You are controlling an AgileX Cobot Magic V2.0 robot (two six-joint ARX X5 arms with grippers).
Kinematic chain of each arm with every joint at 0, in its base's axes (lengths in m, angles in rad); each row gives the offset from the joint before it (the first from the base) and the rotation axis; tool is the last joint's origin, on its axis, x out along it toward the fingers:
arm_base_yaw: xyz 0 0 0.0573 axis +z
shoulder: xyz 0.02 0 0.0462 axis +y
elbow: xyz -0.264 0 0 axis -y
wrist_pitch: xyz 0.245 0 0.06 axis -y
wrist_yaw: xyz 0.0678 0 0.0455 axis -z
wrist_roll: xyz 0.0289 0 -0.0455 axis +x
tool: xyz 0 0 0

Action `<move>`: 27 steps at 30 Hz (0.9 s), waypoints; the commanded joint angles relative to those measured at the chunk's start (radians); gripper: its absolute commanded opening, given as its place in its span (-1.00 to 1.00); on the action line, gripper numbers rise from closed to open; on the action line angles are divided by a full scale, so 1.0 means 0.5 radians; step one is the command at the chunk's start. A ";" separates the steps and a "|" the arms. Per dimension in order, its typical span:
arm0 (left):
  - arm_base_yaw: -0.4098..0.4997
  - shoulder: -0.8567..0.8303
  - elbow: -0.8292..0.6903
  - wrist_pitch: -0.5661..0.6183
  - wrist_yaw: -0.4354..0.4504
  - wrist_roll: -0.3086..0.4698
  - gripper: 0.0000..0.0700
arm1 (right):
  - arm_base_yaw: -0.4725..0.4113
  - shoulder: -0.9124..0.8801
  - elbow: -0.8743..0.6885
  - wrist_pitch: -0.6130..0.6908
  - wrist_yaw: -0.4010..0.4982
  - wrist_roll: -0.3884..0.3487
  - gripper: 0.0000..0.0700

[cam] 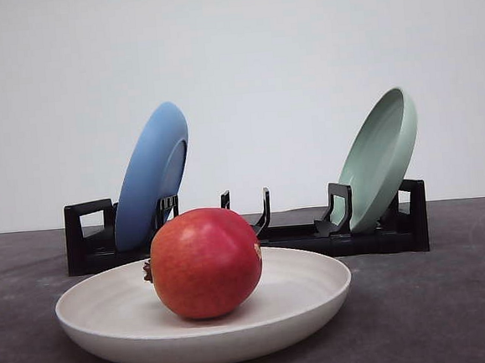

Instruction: Place pomegranate in white plate

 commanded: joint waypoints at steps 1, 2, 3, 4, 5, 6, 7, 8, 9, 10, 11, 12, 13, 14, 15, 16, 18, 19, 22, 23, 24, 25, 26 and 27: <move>0.002 -0.001 -0.020 0.012 0.004 0.008 -0.95 | -0.004 0.002 -0.007 0.015 -0.002 -0.008 -0.92; 0.002 -0.001 -0.020 0.012 0.004 0.008 -0.95 | -0.004 0.002 -0.007 0.015 -0.002 -0.008 -0.92; 0.002 -0.001 -0.020 0.012 0.004 0.008 -0.95 | -0.004 0.002 -0.007 0.015 -0.002 -0.008 -0.92; 0.002 -0.001 -0.020 0.012 0.004 0.008 -0.95 | -0.004 0.002 -0.007 0.015 -0.002 -0.009 -0.92; 0.002 -0.001 -0.020 0.012 0.004 0.008 -0.95 | -0.004 0.002 -0.007 0.015 -0.002 -0.009 -0.92; 0.002 -0.001 -0.020 0.012 0.004 0.008 -0.95 | -0.004 0.002 -0.007 0.015 -0.002 -0.008 -0.92; 0.002 -0.001 -0.020 0.012 0.004 0.008 -0.95 | -0.004 0.002 -0.007 0.015 -0.002 -0.008 -0.92; 0.002 -0.001 -0.020 0.012 0.004 0.008 -0.95 | -0.004 0.002 -0.007 0.015 -0.002 -0.008 -0.92; 0.002 -0.001 -0.020 0.012 0.004 0.008 -0.95 | -0.004 0.002 -0.007 0.015 -0.002 -0.008 -0.92; 0.002 -0.001 -0.020 0.012 0.004 0.008 -0.95 | -0.004 0.002 -0.007 0.015 -0.002 -0.008 -0.92; 0.002 -0.001 -0.020 0.012 0.004 0.008 -0.95 | -0.004 0.002 -0.007 0.015 -0.002 -0.008 -0.92; 0.002 -0.001 -0.020 0.012 0.004 0.008 -0.95 | -0.004 0.002 -0.007 0.015 -0.002 -0.008 -0.92; 0.002 -0.001 -0.020 0.012 0.004 0.008 -0.95 | -0.004 0.002 -0.007 0.015 -0.002 -0.008 -0.92; 0.002 -0.001 -0.020 0.012 0.004 0.008 -0.95 | -0.004 0.002 -0.007 0.015 -0.002 -0.008 -0.92; 0.002 -0.001 -0.020 0.012 0.004 0.007 -0.95 | -0.004 0.002 -0.007 0.015 -0.002 -0.008 -0.92; 0.002 -0.001 -0.020 0.012 0.004 0.007 -0.95 | -0.004 0.002 -0.007 0.015 -0.002 -0.008 -0.92; 0.002 -0.001 -0.020 0.012 0.004 0.008 -0.95 | -0.004 0.002 -0.007 0.015 -0.002 -0.008 -0.92; 0.002 -0.001 -0.020 0.012 0.004 0.008 -0.95 | -0.004 0.002 -0.007 0.015 -0.002 -0.008 -0.92; 0.002 -0.001 -0.020 0.012 0.004 0.008 -0.95 | -0.004 0.002 -0.007 0.015 -0.002 -0.008 -0.92; 0.002 -0.001 -0.020 0.013 0.004 0.008 -0.95 | -0.004 0.002 -0.007 0.015 -0.002 -0.008 -0.92; 0.002 -0.001 -0.020 0.013 0.004 0.008 -0.95 | -0.004 0.002 -0.007 0.015 -0.002 -0.008 -0.92; 0.002 -0.001 -0.020 0.012 0.004 0.008 -0.95 | -0.004 0.002 -0.007 0.015 -0.002 -0.008 -0.92; 0.002 -0.001 -0.020 0.012 0.004 0.008 -0.95 | -0.004 0.002 -0.007 0.015 -0.002 -0.008 -0.92; 0.002 -0.001 -0.020 0.012 0.004 0.008 -0.95 | -0.004 0.002 -0.007 0.015 -0.002 -0.008 -0.92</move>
